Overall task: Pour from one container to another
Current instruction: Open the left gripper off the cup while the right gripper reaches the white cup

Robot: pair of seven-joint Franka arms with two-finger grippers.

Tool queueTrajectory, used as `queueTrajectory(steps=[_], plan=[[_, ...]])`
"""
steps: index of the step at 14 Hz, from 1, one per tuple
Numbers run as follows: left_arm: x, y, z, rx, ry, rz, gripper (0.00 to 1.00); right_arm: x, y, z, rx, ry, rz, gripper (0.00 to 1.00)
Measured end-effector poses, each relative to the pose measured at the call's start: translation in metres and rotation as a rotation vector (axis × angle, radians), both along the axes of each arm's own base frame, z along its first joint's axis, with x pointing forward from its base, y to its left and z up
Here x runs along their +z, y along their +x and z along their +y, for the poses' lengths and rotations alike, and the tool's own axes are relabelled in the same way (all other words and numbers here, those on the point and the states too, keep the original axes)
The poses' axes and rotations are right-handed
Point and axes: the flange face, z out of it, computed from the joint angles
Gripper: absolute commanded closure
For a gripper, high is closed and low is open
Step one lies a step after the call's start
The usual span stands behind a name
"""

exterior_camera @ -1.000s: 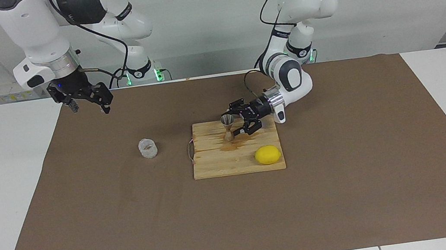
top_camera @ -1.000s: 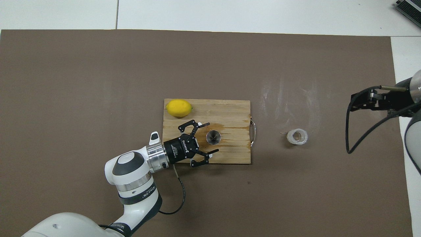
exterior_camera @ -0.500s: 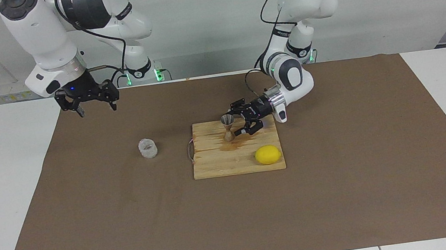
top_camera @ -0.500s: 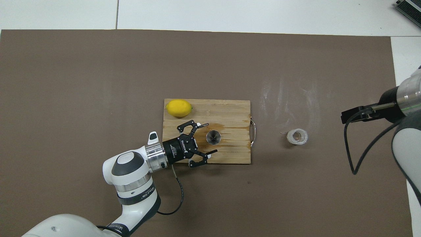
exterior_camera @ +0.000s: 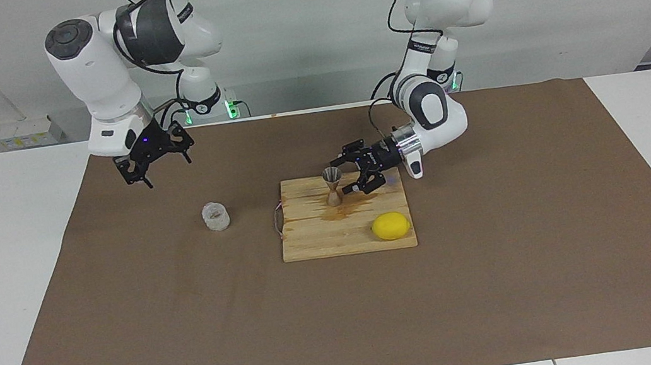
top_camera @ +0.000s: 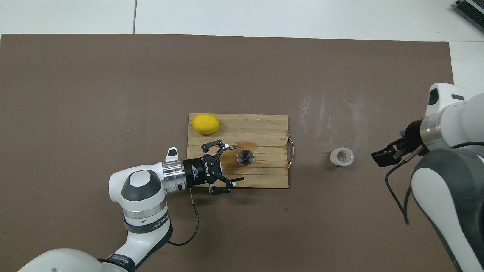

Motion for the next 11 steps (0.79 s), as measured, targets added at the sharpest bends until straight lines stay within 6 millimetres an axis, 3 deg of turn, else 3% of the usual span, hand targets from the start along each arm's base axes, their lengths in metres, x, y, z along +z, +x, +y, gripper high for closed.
queueTrajectory(steps=[3,6,8,11], plan=[[0.013,0.01,0.019,-0.043,0.054,0.009,0.0,-0.048,-0.001,0.001,0.233,0.058,0.015,0.0],[0.032,0.021,0.029,-0.104,0.123,0.02,0.0,-0.091,0.014,-0.009,0.419,0.118,-0.022,0.0],[0.05,0.035,0.036,-0.137,0.18,0.025,0.0,-0.119,0.019,-0.017,0.495,0.161,-0.04,0.0],[0.08,0.059,0.046,-0.175,0.265,0.023,0.0,-0.152,0.009,-0.024,0.557,0.181,-0.053,0.0]])
